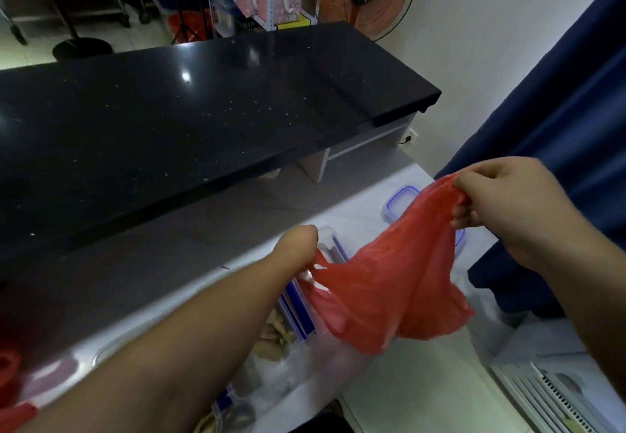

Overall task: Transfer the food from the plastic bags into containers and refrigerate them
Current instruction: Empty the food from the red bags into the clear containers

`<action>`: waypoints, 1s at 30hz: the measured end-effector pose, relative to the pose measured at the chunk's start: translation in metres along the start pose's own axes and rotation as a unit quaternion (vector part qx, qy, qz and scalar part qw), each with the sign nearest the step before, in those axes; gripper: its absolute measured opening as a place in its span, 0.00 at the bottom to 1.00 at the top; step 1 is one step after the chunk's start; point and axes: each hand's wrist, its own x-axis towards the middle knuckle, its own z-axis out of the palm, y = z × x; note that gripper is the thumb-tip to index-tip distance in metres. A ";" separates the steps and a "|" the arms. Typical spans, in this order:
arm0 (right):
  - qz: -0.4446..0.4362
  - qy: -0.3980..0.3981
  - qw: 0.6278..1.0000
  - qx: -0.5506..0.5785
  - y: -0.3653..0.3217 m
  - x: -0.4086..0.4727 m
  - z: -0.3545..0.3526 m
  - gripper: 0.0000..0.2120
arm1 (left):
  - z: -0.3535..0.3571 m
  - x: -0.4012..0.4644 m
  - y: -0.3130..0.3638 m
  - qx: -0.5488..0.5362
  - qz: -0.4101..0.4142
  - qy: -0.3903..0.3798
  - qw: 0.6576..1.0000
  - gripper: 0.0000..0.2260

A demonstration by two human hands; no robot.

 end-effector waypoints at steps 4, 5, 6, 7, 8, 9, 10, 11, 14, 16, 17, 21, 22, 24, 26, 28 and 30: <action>0.012 0.005 1.000 0.018 0.004 0.007 0.003 0.12 | -0.016 0.001 -0.016 -0.120 0.010 -0.030 0.992 0.21; 0.015 0.006 1.000 0.021 0.005 0.008 0.002 0.12 | -0.022 -0.001 -0.021 -0.185 0.009 -0.045 0.982 0.21; 0.017 0.007 1.000 0.025 0.006 0.010 0.002 0.12 | -0.029 -0.005 -0.026 -0.250 0.013 -0.067 0.966 0.20; 0.020 0.009 0.999 0.028 0.008 0.012 0.002 0.12 | -0.036 -0.011 -0.030 -0.296 0.021 -0.095 0.950 0.20; 0.022 0.012 0.999 0.030 0.009 0.013 0.002 0.12 | -0.043 -0.016 -0.035 -0.327 0.031 -0.127 0.936 0.20; 0.025 0.015 0.999 0.032 0.010 0.015 0.002 0.12 | -0.049 -0.021 -0.039 -0.347 0.040 -0.155 0.924 0.20; 0.028 0.018 0.999 0.032 0.011 0.017 0.002 0.11 | -0.054 -0.026 -0.042 -0.363 0.047 -0.179 0.913 0.21; 0.032 0.022 0.999 0.031 0.012 0.018 0.002 0.11 | -0.057 -0.029 -0.046 -0.378 0.051 -0.195 0.904 0.21; 0.039 0.029 0.998 0.032 0.014 0.021 0.002 0.11 | -0.061 -0.039 -0.052 -0.418 0.071 -0.231 0.876 0.20; 0.042 0.030 0.998 0.039 0.014 0.022 0.002 0.11 | -0.061 -0.046 -0.050 -0.423 0.087 -0.238 0.870 0.16; 0.046 0.029 0.997 0.045 0.014 0.024 0.002 0.11 | -0.060 -0.048 -0.048 -0.414 0.093 -0.229 0.876 0.14; 0.065 0.032 0.995 0.071 0.013 0.029 0.003 0.11 | -0.066 -0.057 -0.036 -0.354 0.104 -0.152 0.917 0.13; 0.068 0.033 0.994 0.074 0.012 0.030 0.004 0.11 | -0.067 -0.062 -0.030 -0.338 0.114 -0.147 0.923 0.11; 0.070 0.033 0.994 0.077 0.012 0.032 0.004 0.11 | -0.066 -0.075 -0.012 -0.302 0.148 -0.171 0.926 0.08; 0.072 0.031 0.994 0.079 0.013 0.033 0.005 0.12 | -0.061 -0.099 0.013 -0.253 0.189 -0.200 0.927 0.16; 0.074 0.032 0.994 0.079 0.014 0.034 0.005 0.12 | -0.055 -0.131 0.041 -0.242 0.198 -0.199 0.929 0.27; 0.076 0.034 0.993 0.082 0.017 0.036 0.005 0.11 | -0.039 -0.160 0.067 -0.235 0.196 -0.170 0.937 0.37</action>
